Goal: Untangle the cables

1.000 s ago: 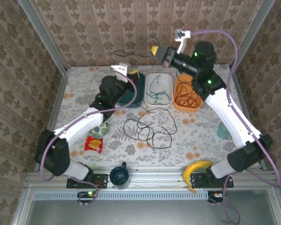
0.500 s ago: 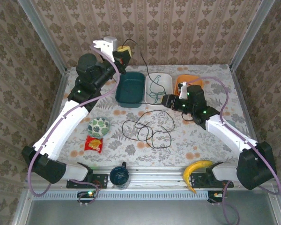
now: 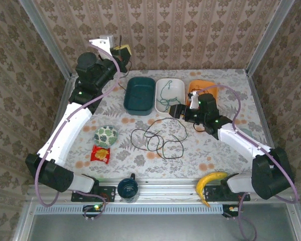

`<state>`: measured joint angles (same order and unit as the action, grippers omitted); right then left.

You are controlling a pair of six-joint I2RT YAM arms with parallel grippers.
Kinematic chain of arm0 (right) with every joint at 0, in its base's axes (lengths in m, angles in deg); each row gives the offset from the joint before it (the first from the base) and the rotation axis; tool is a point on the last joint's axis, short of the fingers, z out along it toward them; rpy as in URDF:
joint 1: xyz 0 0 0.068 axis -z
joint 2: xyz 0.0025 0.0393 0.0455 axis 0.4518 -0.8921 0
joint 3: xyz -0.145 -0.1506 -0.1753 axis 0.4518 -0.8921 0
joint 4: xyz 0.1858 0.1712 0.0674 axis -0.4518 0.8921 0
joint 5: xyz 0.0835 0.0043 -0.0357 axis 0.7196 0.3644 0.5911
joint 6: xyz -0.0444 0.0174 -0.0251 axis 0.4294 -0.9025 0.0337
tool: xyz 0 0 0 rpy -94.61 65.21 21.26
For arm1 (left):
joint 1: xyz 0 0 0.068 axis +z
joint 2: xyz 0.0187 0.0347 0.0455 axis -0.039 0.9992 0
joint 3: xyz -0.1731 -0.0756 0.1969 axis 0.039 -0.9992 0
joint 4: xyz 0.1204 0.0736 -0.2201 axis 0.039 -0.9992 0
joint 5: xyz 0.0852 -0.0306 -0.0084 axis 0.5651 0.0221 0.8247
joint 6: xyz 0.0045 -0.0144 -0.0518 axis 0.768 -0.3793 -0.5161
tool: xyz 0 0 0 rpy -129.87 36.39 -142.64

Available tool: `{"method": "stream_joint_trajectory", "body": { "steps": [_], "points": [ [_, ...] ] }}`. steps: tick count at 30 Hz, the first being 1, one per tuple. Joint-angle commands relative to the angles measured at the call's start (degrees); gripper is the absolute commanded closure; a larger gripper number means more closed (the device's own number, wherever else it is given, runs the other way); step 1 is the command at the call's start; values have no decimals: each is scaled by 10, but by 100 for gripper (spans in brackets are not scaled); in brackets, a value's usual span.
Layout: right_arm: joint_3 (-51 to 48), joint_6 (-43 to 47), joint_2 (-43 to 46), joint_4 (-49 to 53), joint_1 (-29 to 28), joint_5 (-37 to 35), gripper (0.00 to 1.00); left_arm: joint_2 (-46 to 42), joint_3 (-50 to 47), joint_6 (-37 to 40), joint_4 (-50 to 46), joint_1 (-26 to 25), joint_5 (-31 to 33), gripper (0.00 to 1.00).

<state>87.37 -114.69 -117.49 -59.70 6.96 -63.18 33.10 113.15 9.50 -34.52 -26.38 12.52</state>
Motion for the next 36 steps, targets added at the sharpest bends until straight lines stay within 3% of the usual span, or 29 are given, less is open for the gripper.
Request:
{"method": "stream_joint_trajectory", "body": {
  "steps": [1,10,21,36],
  "points": [
    [3,13,21,-3,-1,-3,16,18,12,11,1,10,4,100],
    [-5,35,44,36,0,-23,17,67,-20,-1,59,28,0,100],
    [-8,47,51,62,8,-36,18,181,71,-11,41,46,-15,100],
    [-11,62,64,86,18,-43,19,294,102,-45,74,37,-82,100]
  ]
}}
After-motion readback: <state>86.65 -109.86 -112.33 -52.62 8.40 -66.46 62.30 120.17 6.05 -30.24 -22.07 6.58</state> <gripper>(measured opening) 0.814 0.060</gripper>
